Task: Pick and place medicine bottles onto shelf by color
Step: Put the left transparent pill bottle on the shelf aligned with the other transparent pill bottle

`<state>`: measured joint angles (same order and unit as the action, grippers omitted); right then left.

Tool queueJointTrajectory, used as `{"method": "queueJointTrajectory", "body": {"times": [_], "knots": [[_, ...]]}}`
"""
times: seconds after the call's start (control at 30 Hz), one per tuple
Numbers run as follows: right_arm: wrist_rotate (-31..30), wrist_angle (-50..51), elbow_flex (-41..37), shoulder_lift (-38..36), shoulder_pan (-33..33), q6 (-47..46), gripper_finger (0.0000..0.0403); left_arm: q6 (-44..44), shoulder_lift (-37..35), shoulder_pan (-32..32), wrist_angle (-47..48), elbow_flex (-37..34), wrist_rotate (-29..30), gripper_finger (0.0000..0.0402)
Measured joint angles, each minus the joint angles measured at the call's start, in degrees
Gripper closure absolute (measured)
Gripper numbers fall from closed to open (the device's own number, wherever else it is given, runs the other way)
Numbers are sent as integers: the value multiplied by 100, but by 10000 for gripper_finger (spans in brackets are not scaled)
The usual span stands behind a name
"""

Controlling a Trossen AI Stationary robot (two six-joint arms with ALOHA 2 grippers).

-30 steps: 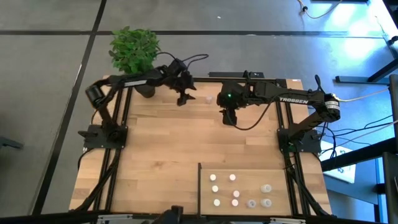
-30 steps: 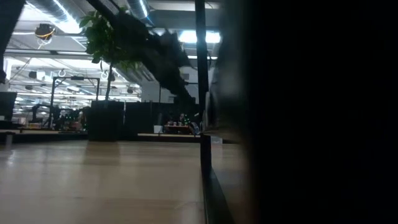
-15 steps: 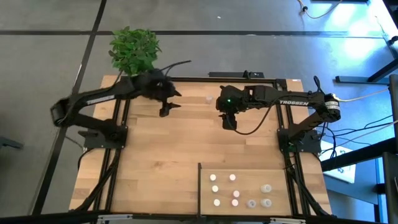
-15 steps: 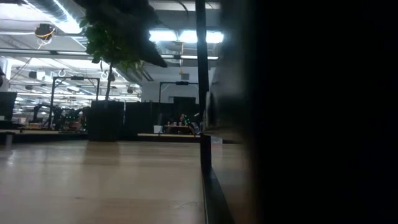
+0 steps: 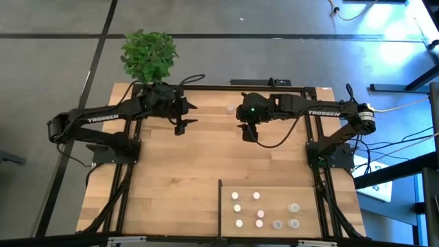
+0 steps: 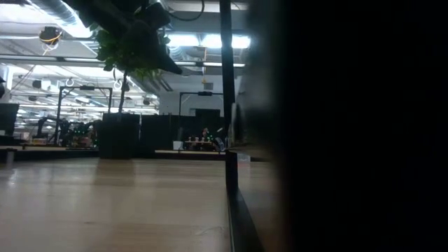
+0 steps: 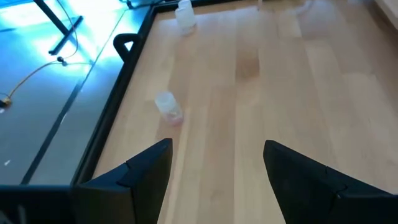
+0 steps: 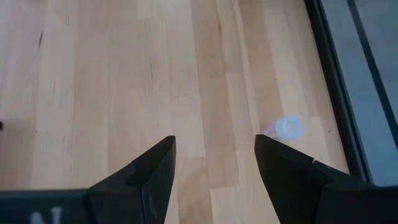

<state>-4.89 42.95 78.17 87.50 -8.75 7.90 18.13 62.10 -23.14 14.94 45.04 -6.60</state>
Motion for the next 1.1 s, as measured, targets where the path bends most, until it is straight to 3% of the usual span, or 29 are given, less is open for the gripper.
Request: {"method": "queueJointTrajectory", "body": {"times": [0.73,0.97,1.1], "knots": [[0,-133,1,2,-7,10,181,2,0,2,-4,0,-2,155],[0,-396,2,293,-19,-471,181,2,0,2,-2,0,-3,155],[-14,-520,2,540,-84,-285,181,2,0,2,-2,0,-4,155]]}}
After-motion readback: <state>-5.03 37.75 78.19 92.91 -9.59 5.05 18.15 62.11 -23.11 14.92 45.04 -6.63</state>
